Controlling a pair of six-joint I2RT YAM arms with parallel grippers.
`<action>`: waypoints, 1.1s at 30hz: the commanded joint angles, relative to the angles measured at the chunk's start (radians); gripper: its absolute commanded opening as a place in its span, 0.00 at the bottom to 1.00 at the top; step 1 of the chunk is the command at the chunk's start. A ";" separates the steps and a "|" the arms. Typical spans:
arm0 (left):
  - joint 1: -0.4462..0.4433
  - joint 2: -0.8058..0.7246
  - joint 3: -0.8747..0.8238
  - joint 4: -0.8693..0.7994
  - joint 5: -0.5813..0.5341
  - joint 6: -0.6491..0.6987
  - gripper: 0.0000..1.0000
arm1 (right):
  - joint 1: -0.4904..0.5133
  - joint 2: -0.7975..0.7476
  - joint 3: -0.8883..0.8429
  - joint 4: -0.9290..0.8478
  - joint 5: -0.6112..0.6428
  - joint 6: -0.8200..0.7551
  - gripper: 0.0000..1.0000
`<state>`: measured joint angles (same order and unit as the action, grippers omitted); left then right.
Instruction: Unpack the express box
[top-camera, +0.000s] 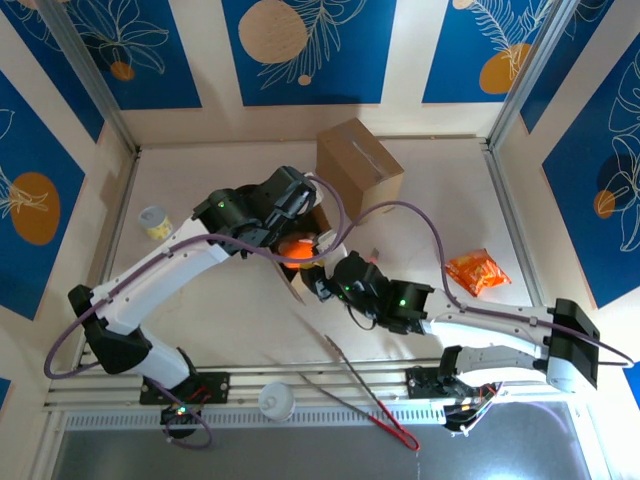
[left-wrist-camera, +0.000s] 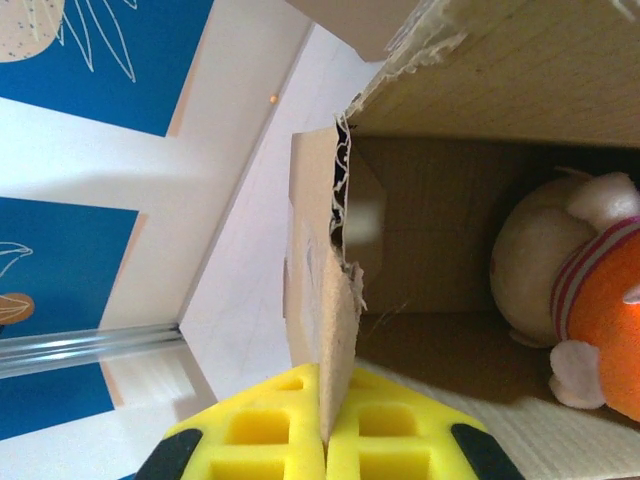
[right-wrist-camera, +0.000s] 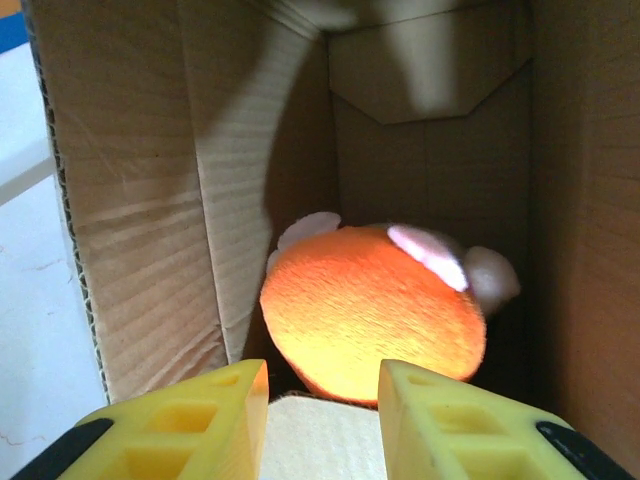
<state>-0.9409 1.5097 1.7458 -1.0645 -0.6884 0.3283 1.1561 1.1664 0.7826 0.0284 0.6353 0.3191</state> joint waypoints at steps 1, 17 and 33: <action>-0.006 0.005 0.035 -0.015 0.009 -0.033 0.00 | -0.003 0.050 0.061 -0.022 -0.011 0.031 0.35; -0.006 0.011 0.035 -0.022 0.032 -0.049 0.00 | -0.045 0.270 0.219 -0.098 0.077 0.123 0.52; -0.006 0.030 0.046 -0.027 0.045 -0.047 0.00 | -0.097 0.443 0.264 -0.070 0.079 0.191 0.59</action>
<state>-0.9409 1.5375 1.7496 -1.0874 -0.6598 0.2932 1.0634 1.5845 1.0267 -0.0929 0.6861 0.4854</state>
